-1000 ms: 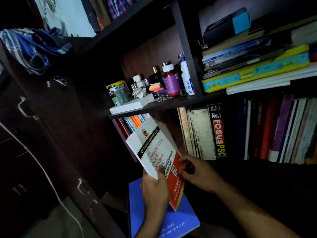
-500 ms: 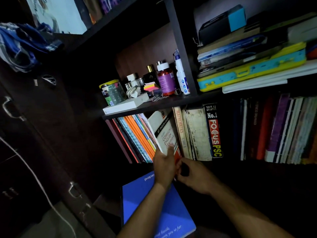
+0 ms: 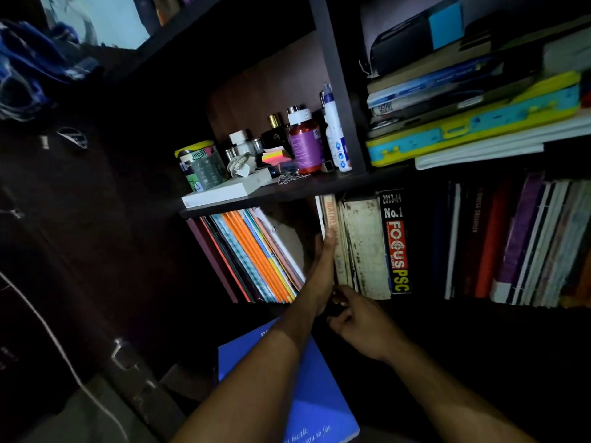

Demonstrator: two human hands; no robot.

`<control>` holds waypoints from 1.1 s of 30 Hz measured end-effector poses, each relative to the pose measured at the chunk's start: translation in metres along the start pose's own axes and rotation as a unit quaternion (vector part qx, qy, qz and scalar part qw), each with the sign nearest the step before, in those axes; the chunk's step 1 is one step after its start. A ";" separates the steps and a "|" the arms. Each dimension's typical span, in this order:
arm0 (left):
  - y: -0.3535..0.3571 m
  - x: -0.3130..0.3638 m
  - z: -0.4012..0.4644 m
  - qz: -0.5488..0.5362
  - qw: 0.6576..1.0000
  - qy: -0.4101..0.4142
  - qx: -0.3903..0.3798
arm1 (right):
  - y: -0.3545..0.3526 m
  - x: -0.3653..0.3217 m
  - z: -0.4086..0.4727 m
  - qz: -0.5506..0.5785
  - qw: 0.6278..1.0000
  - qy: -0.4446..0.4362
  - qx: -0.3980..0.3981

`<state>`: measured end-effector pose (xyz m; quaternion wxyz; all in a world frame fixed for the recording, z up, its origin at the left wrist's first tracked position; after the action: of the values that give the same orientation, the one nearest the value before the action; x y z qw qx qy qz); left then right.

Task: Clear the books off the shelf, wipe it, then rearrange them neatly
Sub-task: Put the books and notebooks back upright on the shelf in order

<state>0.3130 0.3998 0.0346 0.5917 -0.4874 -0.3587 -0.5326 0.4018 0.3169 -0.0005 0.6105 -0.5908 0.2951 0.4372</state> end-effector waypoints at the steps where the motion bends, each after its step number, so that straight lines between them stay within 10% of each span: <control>1: 0.000 0.009 -0.009 0.006 1.000 0.010 -0.004 | -0.001 -0.002 -0.001 0.003 1.000 -0.004 0.000; 8: -0.069 0.031 -0.101 0.217 0.968 0.126 0.024 | -0.001 -0.008 -0.003 0.002 1.000 -0.007 0.012; 14: -0.175 0.019 -0.185 0.641 0.752 -0.155 -0.017 | 0.019 -0.014 -0.014 -0.105 0.991 -0.063 -0.058; 19: -0.191 0.014 -0.188 0.501 0.844 -0.180 0.059 | 0.023 -0.018 -0.019 -0.214 0.969 -0.102 -0.071; 24: -0.181 -0.006 -0.194 0.100 0.948 -0.146 0.264 | 0.021 -0.013 -0.015 -0.216 0.969 -0.103 -0.060; 33: -0.136 0.026 -0.198 -0.024 0.987 -0.050 0.152 | 0.018 -0.012 -0.012 -0.126 0.984 -0.118 -0.033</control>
<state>0.1657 0.2083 0.0322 0.6276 -0.4092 -0.4761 -0.4605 0.3826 0.3016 0.0001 0.6718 -0.5872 0.1295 0.4326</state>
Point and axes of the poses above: each hand's wrist, its own z-axis towards the middle knuckle, its own y-axis out of the palm, x = y × z, the point moved 6 cm from there along z, towards the middle knuckle, and after that the axes turned 10 degrees about y, right-handed, at the moved point
